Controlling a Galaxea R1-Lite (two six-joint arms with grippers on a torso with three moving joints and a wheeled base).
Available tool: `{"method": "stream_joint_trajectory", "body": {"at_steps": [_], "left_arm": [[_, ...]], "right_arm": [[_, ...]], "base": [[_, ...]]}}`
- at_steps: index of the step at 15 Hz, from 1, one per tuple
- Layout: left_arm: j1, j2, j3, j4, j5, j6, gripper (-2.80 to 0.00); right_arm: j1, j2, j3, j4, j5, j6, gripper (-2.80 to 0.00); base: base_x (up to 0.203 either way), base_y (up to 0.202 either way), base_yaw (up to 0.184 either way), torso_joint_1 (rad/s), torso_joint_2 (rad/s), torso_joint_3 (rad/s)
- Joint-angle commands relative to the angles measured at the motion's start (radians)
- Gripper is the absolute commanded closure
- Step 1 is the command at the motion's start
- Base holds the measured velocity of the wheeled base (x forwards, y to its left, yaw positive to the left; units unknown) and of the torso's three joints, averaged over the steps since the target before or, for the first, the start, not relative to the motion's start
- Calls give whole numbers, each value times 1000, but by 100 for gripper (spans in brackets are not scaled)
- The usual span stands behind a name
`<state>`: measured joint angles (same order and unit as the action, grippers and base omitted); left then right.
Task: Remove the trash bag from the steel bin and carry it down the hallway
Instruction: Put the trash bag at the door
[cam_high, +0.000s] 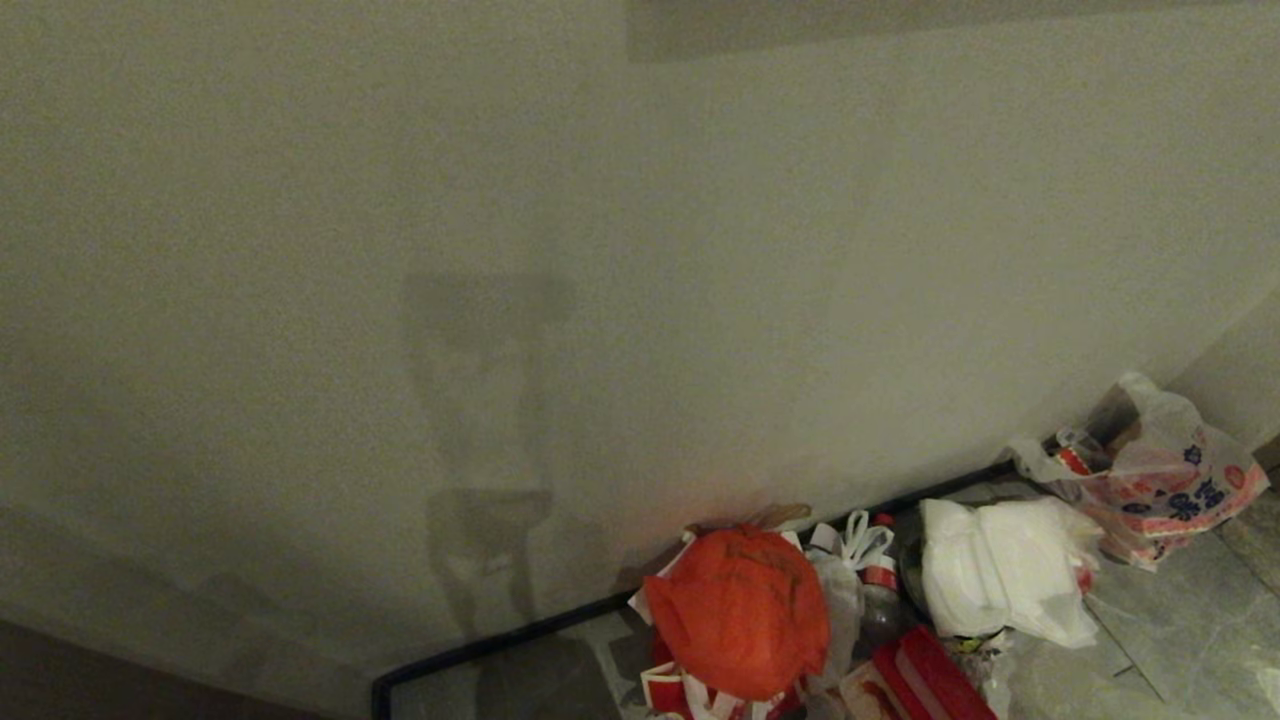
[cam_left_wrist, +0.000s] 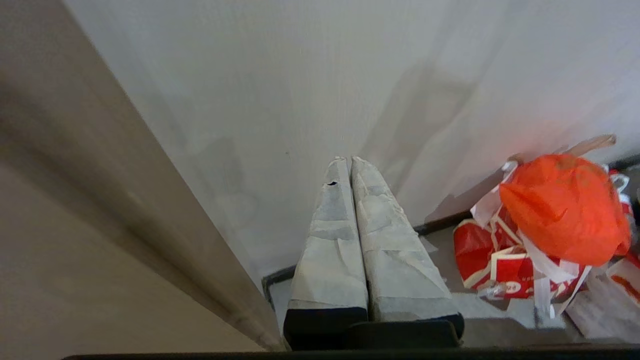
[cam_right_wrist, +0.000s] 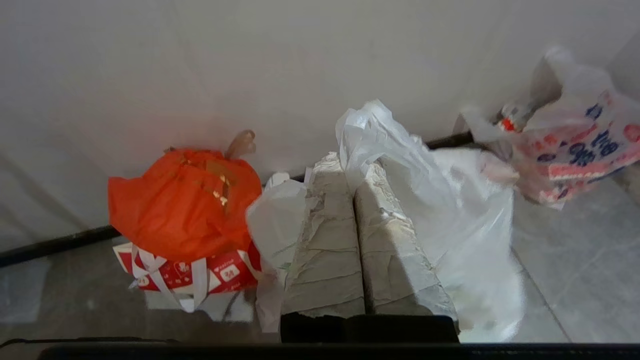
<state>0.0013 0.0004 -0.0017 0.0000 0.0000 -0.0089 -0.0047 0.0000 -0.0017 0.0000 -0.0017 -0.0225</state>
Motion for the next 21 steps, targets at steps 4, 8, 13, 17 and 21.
{"method": "stream_joint_trajectory", "body": {"at_steps": [4, 8, 13, 17, 21], "left_arm": [[0, 1, 0, 0, 0, 0, 0], [-1, 1, 0, 0, 0, 0, 0], [-1, 1, 0, 0, 0, 1, 0], [0, 1, 0, 0, 0, 1, 0], [0, 1, 0, 0, 0, 1, 0]], "right_arm": [[0, 0, 2, 0, 0, -2, 0], [0, 0, 2, 0, 2, -4, 0], [0, 2, -34, 9, 8, 11, 0], [0, 172, -386, 241, 64, 5, 0], [2, 568, -705, 372, 117, -35, 0]], "base": [[0, 0, 0, 2, 4, -202], [0, 0, 0, 0, 4, -190], [0, 0, 0, 1, 0, -29], [0, 0, 0, 0, 0, 0], [0, 0, 0, 0, 0, 0]]}}
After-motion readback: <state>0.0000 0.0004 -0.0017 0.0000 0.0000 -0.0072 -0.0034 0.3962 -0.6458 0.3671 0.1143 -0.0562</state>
